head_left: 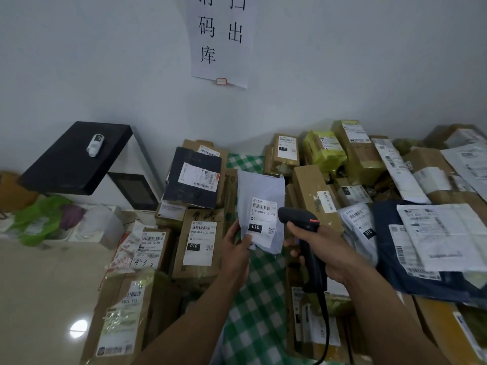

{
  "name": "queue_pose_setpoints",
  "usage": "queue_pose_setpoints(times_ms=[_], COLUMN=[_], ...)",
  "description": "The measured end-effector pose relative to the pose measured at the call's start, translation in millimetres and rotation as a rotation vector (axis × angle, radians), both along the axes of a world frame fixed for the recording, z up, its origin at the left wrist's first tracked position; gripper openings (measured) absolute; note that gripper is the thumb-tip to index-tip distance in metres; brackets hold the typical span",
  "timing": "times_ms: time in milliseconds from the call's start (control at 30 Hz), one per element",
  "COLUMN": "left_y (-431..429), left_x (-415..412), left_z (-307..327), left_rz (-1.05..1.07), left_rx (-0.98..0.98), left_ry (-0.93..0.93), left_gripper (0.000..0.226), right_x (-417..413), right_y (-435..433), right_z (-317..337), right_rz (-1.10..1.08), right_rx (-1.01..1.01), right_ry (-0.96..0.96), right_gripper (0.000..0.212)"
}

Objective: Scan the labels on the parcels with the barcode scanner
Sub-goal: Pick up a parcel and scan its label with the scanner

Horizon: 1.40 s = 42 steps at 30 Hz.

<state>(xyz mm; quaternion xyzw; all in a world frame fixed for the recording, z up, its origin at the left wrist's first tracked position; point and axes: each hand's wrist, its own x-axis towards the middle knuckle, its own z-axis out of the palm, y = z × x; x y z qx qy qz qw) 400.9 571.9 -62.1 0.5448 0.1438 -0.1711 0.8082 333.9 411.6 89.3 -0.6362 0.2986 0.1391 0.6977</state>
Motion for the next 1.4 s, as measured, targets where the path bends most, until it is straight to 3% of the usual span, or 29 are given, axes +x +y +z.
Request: queue_pose_setpoints(times_ms=[267, 467, 567, 800, 1000, 1167, 1267, 1333, 1400], left_y=[61.9, 103.0, 122.9, 165.3, 163.1, 150.6, 142.8, 139.2, 138.8], left_x=[-95.0, -175.5, -209.7, -259.5, -251.8, -246.7, -255.7, -256.5, -254.1], left_z=[7.2, -3.2, -15.2, -46.8, -70.8, -85.0, -102.4, -110.1, -109.7], left_rz=[-0.021, 0.083, 0.158, 0.313, 0.420, 0.556, 0.355, 0.110, -0.131], left_rx=[0.249, 0.406, 0.389, 0.433, 0.458, 0.704, 1.156, 1.292, 1.411], left_ry=[-0.081, -0.018, 0.085, 0.181, 0.204, 0.147, -0.112, -0.217, -0.184], left_gripper=[0.039, 0.032, 0.035, 0.030, 0.033, 0.035, 0.046, 0.046, 0.051], right_x=[-15.8, -38.7, -49.5, -73.6, -103.8, -123.0, -132.7, -138.0, -142.4], right_y=[18.6, 48.1, 60.0, 86.3, 97.4, 96.4, 92.3, 89.4, 86.2], right_z=[-34.4, -55.0, -63.4, -83.7, -95.5, -100.3, -103.3, -103.6, -103.2], right_rz=[0.176, 0.436, 0.498, 0.526, 0.471, 0.453, 0.435, 0.419, 0.412], right_rx=[-0.102, -0.091, -0.111, -0.137, -0.140, -0.130, -0.130, -0.120, -0.123], right_ry=[-0.063, -0.080, -0.078, -0.027, 0.014, 0.018, 0.015, 0.011, 0.007], right_gripper=[0.020, 0.017, 0.019, 0.018, 0.019, 0.021, 0.021, 0.019, 0.017])
